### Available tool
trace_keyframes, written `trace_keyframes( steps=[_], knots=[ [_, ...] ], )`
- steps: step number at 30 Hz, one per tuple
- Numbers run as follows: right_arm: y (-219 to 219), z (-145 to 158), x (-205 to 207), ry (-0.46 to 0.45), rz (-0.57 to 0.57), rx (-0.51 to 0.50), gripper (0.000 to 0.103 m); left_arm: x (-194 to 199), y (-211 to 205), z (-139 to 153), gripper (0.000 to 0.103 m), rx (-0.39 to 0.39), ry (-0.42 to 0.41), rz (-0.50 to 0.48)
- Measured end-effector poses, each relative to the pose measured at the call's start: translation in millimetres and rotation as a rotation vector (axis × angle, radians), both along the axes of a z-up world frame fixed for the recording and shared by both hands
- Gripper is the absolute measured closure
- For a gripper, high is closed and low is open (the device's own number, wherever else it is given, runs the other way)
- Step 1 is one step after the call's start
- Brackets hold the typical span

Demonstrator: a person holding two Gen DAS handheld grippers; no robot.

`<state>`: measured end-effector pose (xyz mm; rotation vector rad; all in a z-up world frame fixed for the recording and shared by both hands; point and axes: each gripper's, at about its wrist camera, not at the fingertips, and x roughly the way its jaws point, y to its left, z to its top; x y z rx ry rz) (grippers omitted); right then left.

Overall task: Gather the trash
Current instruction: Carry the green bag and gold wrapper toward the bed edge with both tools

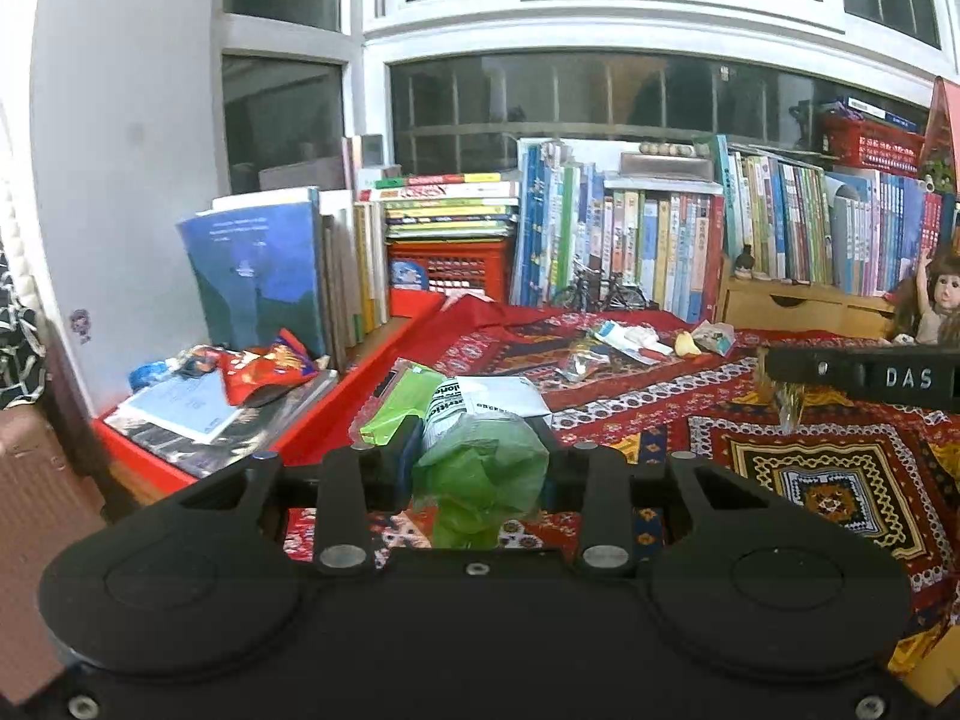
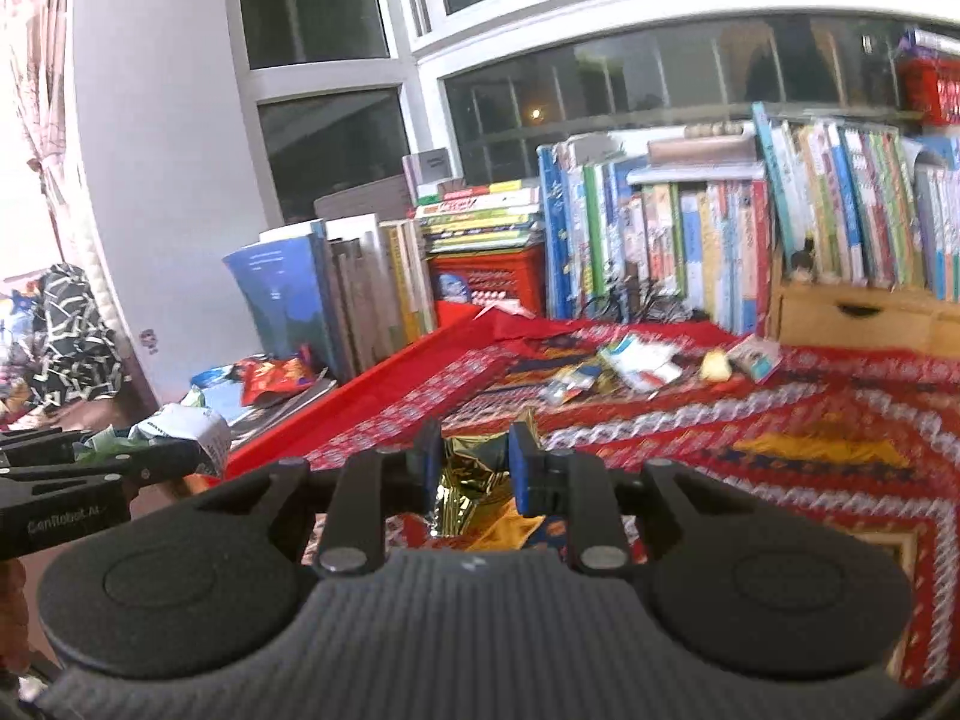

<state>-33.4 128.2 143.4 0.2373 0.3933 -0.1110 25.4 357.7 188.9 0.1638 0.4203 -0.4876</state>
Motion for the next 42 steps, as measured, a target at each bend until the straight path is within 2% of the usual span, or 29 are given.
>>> trace_keyframes(
  steps=[5,11,18,30,38,42],
  knots=[
    [16,-2,-4,0.009,0.034,0.002,0.076,-12,20,6,0.068,-0.015,-0.009,0.023],
    [32,-6,-9,0.008,0.066,0.012,0.076,-23,38,-2,0.068,-0.022,0.023,0.049],
    [48,-19,-19,0.037,0.134,0.032,0.075,-37,46,-28,0.068,-0.003,0.085,0.068],
    [75,-56,-29,0.134,0.282,0.079,0.074,-46,56,-90,0.068,0.024,0.265,0.109],
    [84,-73,-36,0.175,0.289,0.114,0.075,-49,49,-119,0.068,0.092,0.320,0.088],
    [86,-74,-36,0.192,0.303,0.075,0.074,-45,45,-127,0.067,0.103,0.351,0.075]
  ],
)
